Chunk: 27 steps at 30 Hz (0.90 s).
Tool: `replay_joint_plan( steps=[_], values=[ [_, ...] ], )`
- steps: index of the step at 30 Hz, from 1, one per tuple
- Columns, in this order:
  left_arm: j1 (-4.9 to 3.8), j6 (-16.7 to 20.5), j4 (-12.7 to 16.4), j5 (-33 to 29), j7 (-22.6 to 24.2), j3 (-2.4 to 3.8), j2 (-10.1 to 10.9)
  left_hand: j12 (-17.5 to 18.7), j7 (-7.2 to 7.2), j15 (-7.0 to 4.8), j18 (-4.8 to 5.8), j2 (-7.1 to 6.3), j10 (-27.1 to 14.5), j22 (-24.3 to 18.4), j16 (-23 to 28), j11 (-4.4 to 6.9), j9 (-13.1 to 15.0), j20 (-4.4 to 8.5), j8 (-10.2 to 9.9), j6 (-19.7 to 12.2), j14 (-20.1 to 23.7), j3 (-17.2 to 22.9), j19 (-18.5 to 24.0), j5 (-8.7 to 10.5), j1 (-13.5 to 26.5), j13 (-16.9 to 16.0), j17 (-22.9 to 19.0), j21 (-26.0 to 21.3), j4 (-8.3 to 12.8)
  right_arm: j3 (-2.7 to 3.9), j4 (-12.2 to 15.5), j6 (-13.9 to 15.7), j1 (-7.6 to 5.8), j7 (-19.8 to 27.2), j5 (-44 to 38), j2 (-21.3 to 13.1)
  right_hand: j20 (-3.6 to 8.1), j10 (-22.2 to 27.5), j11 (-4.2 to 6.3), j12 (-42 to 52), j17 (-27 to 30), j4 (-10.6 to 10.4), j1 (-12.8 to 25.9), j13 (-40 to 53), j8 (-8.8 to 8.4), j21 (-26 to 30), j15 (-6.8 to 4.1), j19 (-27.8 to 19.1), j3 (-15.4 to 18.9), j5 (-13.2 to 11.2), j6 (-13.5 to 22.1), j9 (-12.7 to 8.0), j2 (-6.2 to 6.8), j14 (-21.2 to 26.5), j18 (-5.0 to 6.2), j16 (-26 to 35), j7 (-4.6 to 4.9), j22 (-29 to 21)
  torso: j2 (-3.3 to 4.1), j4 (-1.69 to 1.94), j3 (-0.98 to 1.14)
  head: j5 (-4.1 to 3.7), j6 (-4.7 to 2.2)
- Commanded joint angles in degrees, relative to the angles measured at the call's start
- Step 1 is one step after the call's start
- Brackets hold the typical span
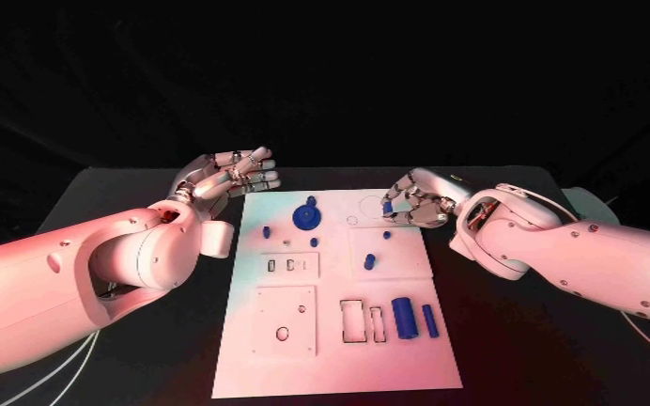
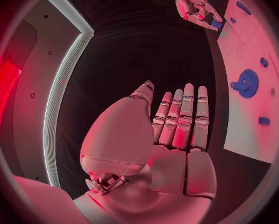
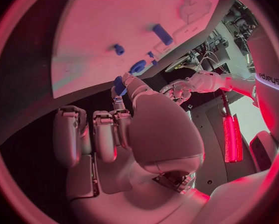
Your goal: Assemble the parts on the task board
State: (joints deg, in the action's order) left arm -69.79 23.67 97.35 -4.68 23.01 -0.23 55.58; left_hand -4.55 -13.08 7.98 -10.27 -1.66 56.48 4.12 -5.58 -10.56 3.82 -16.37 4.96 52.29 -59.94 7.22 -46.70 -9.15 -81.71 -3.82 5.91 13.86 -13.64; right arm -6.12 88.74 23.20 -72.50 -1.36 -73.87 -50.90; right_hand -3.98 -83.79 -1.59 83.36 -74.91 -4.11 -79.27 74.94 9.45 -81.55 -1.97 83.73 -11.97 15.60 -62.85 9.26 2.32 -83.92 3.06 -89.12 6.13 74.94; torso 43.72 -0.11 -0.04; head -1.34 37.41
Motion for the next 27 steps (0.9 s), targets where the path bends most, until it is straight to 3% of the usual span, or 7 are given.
replay_joint_plan(
  steps=[1,5,9,15,19,27],
  values=[
    [-0.05,-1.3,-0.3,0.0,0.0,0.03,-0.4,0.3,-0.47,0.49,-0.22,0.43,-0.2,-0.1,0.2,-0.27,-0.1,0.0,-0.3,-0.1,0.0,0.1,-0.4,-0.12,-0.1,0.0,0.1,-0.3,0.3,0.0,3.2,1.1,-0.18,-5.3,-4.3,0.7,0.11,0.1,0.36,-0.2,-13.8,0.2,-0.3,7.3,0.27,-0.4,-0.51,0.6,-0.4,-0.4,-0.4,0.4,-0.86,-5.8,-0.75,-0.4,-0.45,7.5,-0.31,0.06,-0.04,0.0,0.32],
    [-0.05,-1.4,-1.0,0.0,-0.1,0.02,-0.8,0.3,-0.47,0.49,-0.22,0.43,-0.2,-0.1,0.2,-0.27,-0.1,0.0,-0.3,-0.1,0.0,0.1,-0.4,-0.12,-0.1,0.0,0.1,-0.3,0.3,-0.13,5.9,0.8,-0.1,-8.5,-7.1,3.4,0.13,0.1,0.36,-0.2,-13.8,0.4,-0.3,7.2,0.34,-0.5,-0.51,0.7,-0.8,0.0,-0.5,0.5,-0.83,-5.8,-0.79,-0.4,-0.44,7.7,-0.5,0.05,-0.03,0.51,0.72],
    [-0.05,-1.6,-1.7,0.0,-0.2,0.01,-1.5,0.3,-0.46,0.5,-0.22,0.44,-0.2,-0.1,0.3,-0.27,-0.1,0.0,-0.3,-0.1,0.0,0.1,-0.4,-0.12,-0.1,0.0,0.1,-0.4,0.3,-0.33,6.6,0.5,0.82,-12.0,-10.6,7.1,0.14,0.1,0.39,-0.3,-13.8,0.7,-0.4,7.2,0.46,-0.5,-0.52,0.8,-1.0,0.2,-0.6,0.5,-0.69,-5.8,-0.8,-0.4,-0.48,7.7,-0.72,0.11,-0.04,0.63,0.85],
    [-0.03,-1.9,-2.1,0.0,-0.3,0.01,-2.1,0.3,-0.46,0.5,-0.22,0.45,-0.2,-0.1,0.3,-0.27,-0.1,0.0,-0.3,-0.1,0.1,0.1,-0.4,-0.12,-0.2,0.0,0.1,-0.4,0.3,-0.54,5.6,0.1,2.88,-15.0,-13.2,11.6,0.16,0.1,0.41,-0.2,-13.7,0.7,-0.3,7.3,0.55,-0.5,-0.54,0.8,-1.0,0.3,-0.7,0.5,-0.59,-5.8,-0.79,-0.3,-0.5,7.7,-0.84,0.24,-0.1,1.19,1.23],
    [-0.03,-1.9,-2.3,0.0,-0.4,0.01,-2.1,0.3,-0.46,0.5,-0.22,0.45,-0.2,-0.1,0.3,-0.27,-0.1,0.0,-0.3,-0.1,0.1,0.1,-0.4,-0.12,-0.2,0.0,0.1,-0.4,0.3,-0.75,4.7,-0.4,3.98,-16.0,-14.1,14.1,0.16,0.1,0.4,-0.2,-13.6,0.7,-0.2,7.3,0.58,-0.5,-0.55,0.8,-1.1,0.2,-0.7,0.5,-0.55,-5.7,-0.79,-0.3,-0.49,7.7,-0.72,0.16,-0.04,1.89,1.56],
    [-0.03,-2.0,-2.5,0.0,-0.5,0.01,-2.1,0.3,-0.47,0.52,-0.22,0.47,-0.2,-0.1,0.3,-0.27,0.0,0.0,-0.3,-0.1,0.1,0.1,-0.4,-0.13,-0.2,0.0,0.1,-0.4,0.3,-1.14,2.8,-1.8,5.25,-17.8,-15.7,17.9,0.18,0.1,0.4,-0.3,-13.3,0.6,0.2,7.2,0.62,-0.2,-0.55,0.6,-1.1,0.3,-0.7,0.5,-0.46,-5.7,-0.7,-0.2,-0.49,7.5,-0.6,0.3,-0.04,2.21,2.29]
  ],
)
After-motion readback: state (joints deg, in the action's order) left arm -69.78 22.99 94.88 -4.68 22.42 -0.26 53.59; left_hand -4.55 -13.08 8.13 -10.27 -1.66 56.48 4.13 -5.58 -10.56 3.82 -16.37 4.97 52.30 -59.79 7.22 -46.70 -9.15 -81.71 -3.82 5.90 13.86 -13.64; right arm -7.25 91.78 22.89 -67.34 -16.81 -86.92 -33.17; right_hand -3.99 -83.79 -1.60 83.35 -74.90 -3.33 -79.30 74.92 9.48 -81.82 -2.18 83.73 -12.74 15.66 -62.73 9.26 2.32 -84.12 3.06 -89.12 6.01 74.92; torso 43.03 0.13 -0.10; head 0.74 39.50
